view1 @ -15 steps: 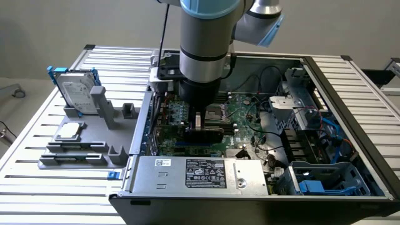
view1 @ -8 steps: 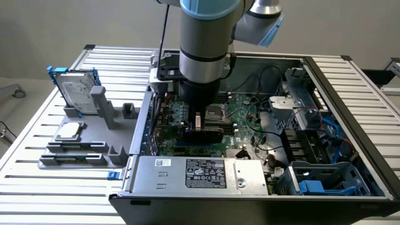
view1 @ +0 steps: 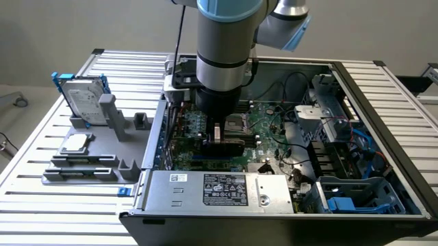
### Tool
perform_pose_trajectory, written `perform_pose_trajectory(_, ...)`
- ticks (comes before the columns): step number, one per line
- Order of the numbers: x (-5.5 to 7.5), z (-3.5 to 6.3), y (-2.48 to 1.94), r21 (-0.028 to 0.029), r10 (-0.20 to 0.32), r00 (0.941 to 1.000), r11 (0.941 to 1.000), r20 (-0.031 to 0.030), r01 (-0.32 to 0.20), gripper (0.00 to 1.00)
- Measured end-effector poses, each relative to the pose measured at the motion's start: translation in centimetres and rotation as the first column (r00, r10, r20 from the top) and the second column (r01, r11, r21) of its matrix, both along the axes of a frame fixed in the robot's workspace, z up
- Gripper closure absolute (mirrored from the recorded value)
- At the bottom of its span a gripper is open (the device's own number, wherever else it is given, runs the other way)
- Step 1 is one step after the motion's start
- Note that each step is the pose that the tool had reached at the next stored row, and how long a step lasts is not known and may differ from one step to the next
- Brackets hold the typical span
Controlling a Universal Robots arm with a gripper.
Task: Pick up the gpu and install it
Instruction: 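Insert the gpu into the slot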
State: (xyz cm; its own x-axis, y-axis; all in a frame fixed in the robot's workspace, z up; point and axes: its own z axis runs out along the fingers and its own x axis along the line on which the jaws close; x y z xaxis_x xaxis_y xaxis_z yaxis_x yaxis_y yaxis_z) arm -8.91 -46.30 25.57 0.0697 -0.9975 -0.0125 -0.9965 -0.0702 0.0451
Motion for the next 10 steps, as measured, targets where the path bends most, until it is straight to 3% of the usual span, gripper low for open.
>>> perform_pose_trajectory(10, 0.0, -0.02, 0.0, 0.0108, 0.008, 1.0, 0.9999, 0.0, -0.008, 0.73)
